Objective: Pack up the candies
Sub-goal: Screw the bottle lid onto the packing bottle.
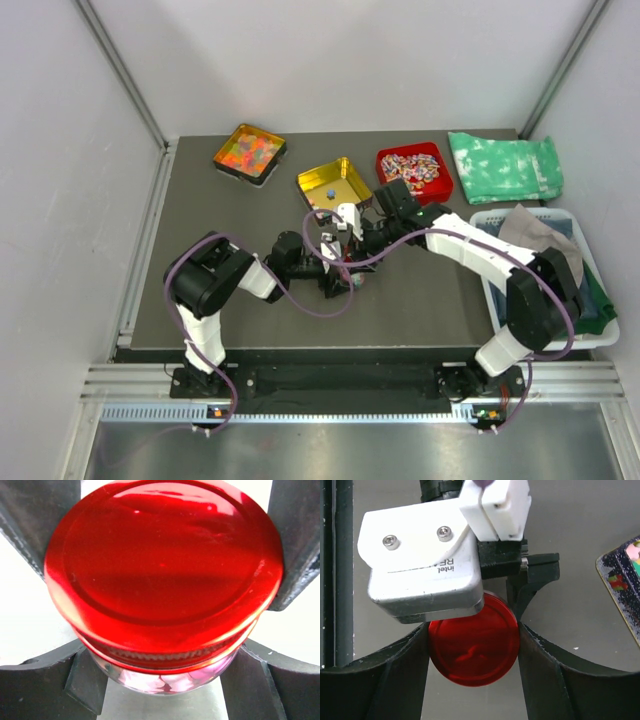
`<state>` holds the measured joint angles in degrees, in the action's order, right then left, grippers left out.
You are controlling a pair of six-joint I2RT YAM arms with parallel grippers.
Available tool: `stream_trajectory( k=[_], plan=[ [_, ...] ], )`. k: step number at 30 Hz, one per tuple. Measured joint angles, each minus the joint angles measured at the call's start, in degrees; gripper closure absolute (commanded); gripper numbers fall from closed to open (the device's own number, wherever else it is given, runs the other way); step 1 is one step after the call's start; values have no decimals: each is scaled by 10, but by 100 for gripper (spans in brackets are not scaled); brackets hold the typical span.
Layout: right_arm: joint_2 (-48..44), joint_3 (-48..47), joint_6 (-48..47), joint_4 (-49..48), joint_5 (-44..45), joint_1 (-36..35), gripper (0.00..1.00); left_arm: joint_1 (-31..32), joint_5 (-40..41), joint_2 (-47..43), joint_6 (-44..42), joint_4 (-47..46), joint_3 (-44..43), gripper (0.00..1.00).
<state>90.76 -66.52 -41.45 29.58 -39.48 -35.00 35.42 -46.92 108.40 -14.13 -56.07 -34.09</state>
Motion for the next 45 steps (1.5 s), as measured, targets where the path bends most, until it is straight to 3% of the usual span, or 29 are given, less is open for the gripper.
stream_trajectory(
  k=[6, 17, 25, 27, 32, 38, 45],
  plan=[
    [-31, 48, 68, -68, 28, -7, 49, 3, 16, 0, 2, -2, 0, 36],
    [-71, 95, 188, -148, 194, -63, 43, 5, 44, -2, 10, -9, 3, 36],
    [-69, 95, 255, -161, 286, -96, 27, -2, 50, -2, 22, -10, 3, 37],
    [-63, 94, 272, -161, 307, -103, 17, -2, 58, -3, 21, -11, 3, 37],
    [-49, 83, 289, -147, 331, -106, 1, -2, 66, -3, 23, -14, 5, 37],
    [-51, 77, 273, -133, 329, -103, 1, 0, 68, -3, 17, -15, 5, 37],
    [-51, 23, 219, -54, 253, -73, 1, 5, 75, -3, 7, -17, 5, 37]
  ],
)
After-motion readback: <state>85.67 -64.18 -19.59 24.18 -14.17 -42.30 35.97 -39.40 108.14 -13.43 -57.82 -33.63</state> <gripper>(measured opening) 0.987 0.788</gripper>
